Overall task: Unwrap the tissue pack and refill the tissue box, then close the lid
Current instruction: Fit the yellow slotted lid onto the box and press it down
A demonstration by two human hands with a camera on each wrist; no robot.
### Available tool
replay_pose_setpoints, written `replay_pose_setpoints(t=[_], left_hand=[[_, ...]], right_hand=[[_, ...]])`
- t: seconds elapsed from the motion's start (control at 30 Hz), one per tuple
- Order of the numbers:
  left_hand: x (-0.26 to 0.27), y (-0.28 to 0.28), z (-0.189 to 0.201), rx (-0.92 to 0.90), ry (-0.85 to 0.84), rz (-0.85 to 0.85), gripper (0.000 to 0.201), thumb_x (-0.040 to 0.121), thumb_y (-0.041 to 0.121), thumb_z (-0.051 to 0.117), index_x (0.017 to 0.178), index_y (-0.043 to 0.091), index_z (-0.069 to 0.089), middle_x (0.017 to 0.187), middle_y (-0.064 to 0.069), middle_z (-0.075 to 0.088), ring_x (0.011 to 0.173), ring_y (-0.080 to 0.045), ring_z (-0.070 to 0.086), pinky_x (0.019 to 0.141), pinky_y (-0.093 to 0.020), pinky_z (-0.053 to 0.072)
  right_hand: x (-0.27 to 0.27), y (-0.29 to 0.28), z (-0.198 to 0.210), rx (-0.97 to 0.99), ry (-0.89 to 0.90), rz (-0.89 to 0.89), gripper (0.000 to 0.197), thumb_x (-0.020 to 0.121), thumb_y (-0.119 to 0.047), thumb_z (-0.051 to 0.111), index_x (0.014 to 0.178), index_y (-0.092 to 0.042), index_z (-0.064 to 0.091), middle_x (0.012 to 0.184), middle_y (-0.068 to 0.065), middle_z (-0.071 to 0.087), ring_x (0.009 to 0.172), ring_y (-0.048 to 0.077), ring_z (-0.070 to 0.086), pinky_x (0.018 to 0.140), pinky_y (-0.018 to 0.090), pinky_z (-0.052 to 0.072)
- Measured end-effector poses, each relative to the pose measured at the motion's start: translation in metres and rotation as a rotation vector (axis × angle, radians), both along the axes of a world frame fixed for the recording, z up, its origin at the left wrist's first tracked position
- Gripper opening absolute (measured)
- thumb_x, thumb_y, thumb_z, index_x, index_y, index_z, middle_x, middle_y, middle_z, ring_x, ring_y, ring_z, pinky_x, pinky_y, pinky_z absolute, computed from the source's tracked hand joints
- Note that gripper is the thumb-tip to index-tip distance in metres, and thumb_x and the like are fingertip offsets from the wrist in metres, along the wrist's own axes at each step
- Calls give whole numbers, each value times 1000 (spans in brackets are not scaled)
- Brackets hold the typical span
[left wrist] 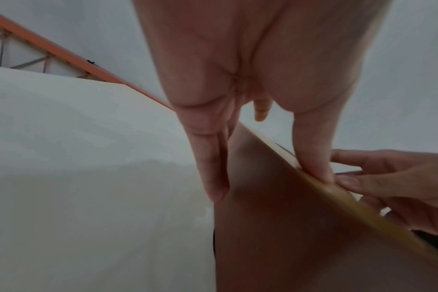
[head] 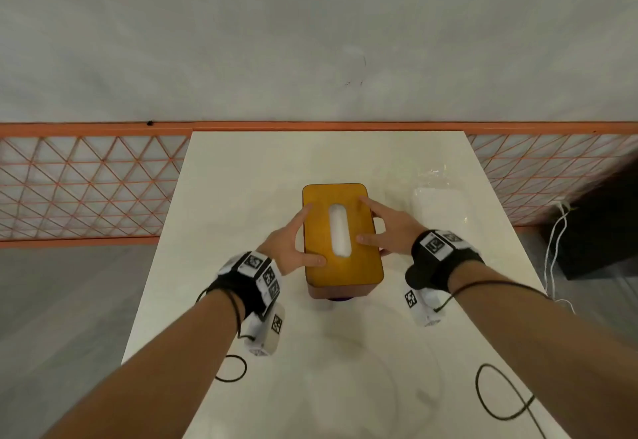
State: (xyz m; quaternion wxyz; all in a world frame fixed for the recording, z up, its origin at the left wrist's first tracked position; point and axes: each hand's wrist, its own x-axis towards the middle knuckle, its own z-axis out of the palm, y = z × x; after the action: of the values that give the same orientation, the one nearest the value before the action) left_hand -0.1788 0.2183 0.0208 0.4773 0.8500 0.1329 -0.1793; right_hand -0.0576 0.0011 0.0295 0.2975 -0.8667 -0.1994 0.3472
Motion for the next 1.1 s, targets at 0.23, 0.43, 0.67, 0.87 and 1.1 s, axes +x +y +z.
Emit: replay_pose_setpoints(t=[0.23, 0.43, 0.67, 0.87, 1.1], left_hand=[[-24, -8, -16, -63, -5, 4, 98, 85, 33, 72, 154, 40, 4, 160, 2, 29, 137, -27, 46, 112, -41, 41], [-21, -7, -17, -46, 7, -6, 96, 87, 33, 70, 154, 40, 2, 160, 2, 29, 142, -26, 38, 115, -36, 34], [-19, -7, -21, -41, 6, 3, 97, 86, 33, 71, 154, 41, 2, 161, 1, 28, 144, -26, 35, 115, -40, 35], [-18, -9, -16, -14, 29, 17, 96, 85, 34, 71, 154, 41, 4, 161, 2, 28, 140, -27, 41, 114, -37, 34], [-36, -12, 11, 224, -156, 171, 44, 92, 20, 57, 136, 22, 54, 140, -5, 56, 117, -24, 59, 97, -31, 46]], right_hand=[[-24, -14, -22, 119, 27, -85, 76, 93, -37, 59, 149, -50, 11, 157, 0, 30, 113, 31, 59, 64, 21, 56], [-27, -12, -18, 84, -15, -76, 75, 95, -36, 56, 152, -44, 7, 157, 4, 30, 109, 31, 59, 72, 29, 57], [-28, -11, -12, 62, 4, -85, 75, 95, -35, 56, 152, -44, 7, 157, 4, 29, 115, 34, 57, 81, 38, 59], [-34, -9, -10, 25, -32, -96, 73, 96, -37, 54, 152, -43, 8, 154, 6, 34, 114, 35, 58, 74, 35, 60], [-53, -9, 4, -77, -225, -72, 56, 96, -28, 52, 148, -25, 33, 150, 9, 41, 123, 32, 53, 100, 40, 48]])
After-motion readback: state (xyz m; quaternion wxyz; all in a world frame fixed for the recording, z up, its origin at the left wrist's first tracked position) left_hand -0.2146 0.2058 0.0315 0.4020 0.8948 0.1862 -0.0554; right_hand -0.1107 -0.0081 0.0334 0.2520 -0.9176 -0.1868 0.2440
